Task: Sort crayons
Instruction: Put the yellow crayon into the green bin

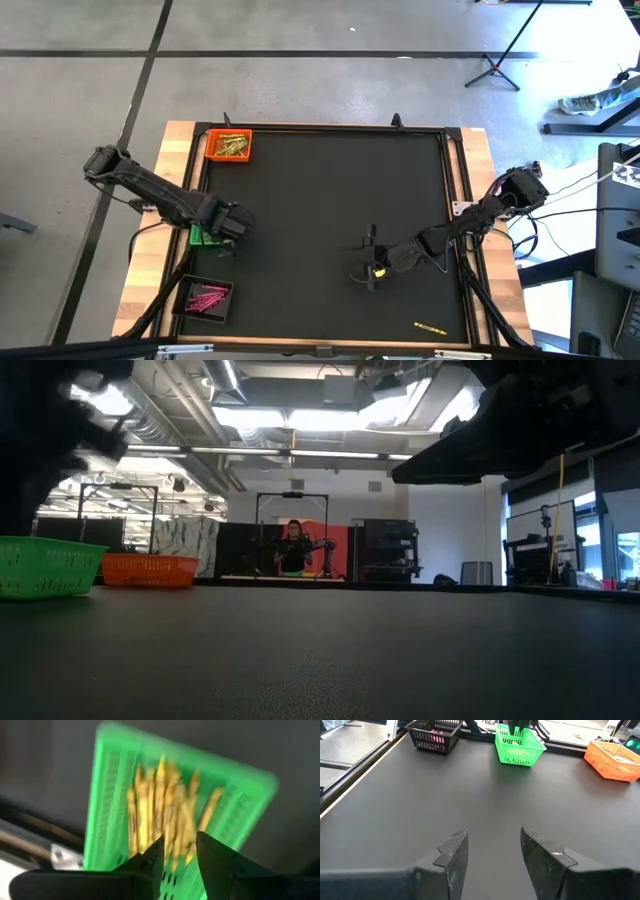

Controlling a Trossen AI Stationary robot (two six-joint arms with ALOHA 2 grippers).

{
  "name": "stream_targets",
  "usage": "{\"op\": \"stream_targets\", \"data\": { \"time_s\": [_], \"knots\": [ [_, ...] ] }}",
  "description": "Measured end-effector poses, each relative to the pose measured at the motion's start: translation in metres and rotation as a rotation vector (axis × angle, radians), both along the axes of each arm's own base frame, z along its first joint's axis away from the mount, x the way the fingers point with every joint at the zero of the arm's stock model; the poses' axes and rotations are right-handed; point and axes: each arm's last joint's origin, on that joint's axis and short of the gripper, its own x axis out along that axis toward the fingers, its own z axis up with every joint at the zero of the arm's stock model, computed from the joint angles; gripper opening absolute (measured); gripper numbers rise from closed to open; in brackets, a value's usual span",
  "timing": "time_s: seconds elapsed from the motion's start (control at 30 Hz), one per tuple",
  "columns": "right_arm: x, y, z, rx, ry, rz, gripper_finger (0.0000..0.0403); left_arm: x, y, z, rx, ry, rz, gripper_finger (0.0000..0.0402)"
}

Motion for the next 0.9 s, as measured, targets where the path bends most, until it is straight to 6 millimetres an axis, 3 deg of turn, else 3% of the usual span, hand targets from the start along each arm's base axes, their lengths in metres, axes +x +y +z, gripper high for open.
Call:
{"op": "stream_targets", "data": {
  "time_s": [0.17,0.33,0.6,0.9],
  "knots": [
    [-0.005,0.003,0.007,0.008,0.001,0.033,0.0177,0.022,-0.013,0.033,0.083,-0.260,-0.091,0.0097],
    [-0.021,0.016,0.020,0.029,0.047,0.088,0.0177,0.046,-0.032,0.041,0.083,-0.587,-0.177,0.0097],
    [-0.054,0.045,0.042,0.065,0.324,0.110,0.0177,0.074,-0.057,0.020,-0.009,-0.969,-0.303,0.0098],
    [-0.086,0.072,0.073,0.211,0.613,0.029,0.0177,0.104,-0.073,-0.015,-0.008,-1.024,-0.370,0.0098]
  ]
}}
